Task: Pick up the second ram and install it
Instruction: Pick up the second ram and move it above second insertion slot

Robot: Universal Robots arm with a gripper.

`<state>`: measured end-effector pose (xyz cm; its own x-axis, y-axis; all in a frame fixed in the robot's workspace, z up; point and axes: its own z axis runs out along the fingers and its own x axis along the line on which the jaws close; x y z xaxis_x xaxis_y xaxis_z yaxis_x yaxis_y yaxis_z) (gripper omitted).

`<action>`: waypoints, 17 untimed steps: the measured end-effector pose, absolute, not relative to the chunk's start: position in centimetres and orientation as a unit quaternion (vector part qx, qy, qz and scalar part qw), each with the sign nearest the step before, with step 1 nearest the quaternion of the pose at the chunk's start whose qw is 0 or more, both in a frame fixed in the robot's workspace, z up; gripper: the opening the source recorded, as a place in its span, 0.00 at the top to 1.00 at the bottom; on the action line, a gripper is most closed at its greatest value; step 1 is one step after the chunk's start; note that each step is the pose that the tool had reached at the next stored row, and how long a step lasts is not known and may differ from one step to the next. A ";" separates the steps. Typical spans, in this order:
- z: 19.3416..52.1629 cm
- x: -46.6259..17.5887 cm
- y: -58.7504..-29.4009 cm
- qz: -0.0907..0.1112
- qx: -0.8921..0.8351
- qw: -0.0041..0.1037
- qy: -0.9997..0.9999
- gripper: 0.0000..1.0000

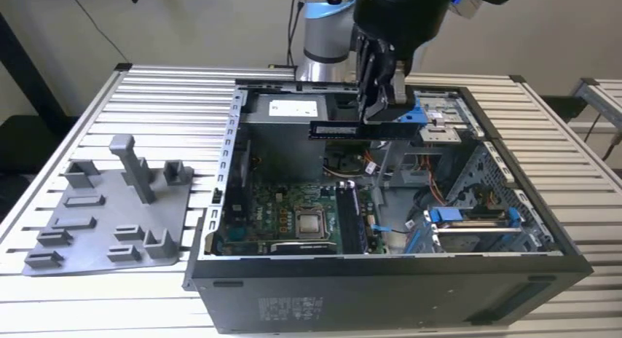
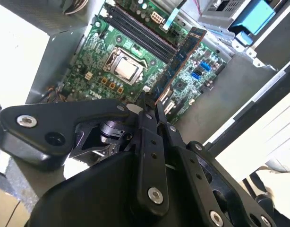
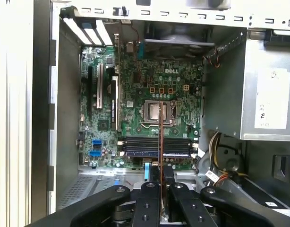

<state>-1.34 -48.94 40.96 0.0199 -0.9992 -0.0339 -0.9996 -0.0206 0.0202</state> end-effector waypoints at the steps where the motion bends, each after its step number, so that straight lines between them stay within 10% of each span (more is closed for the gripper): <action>1: 41.0 -1.1 -48.9 0.019 -0.714 0.005 0.700 0.86; 17: 41.0 0.9 -48.9 0.019 -0.714 0.004 0.700 0.86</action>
<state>0.87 -48.91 40.96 0.0199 -0.9992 -0.0339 -0.9996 -0.0206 0.0209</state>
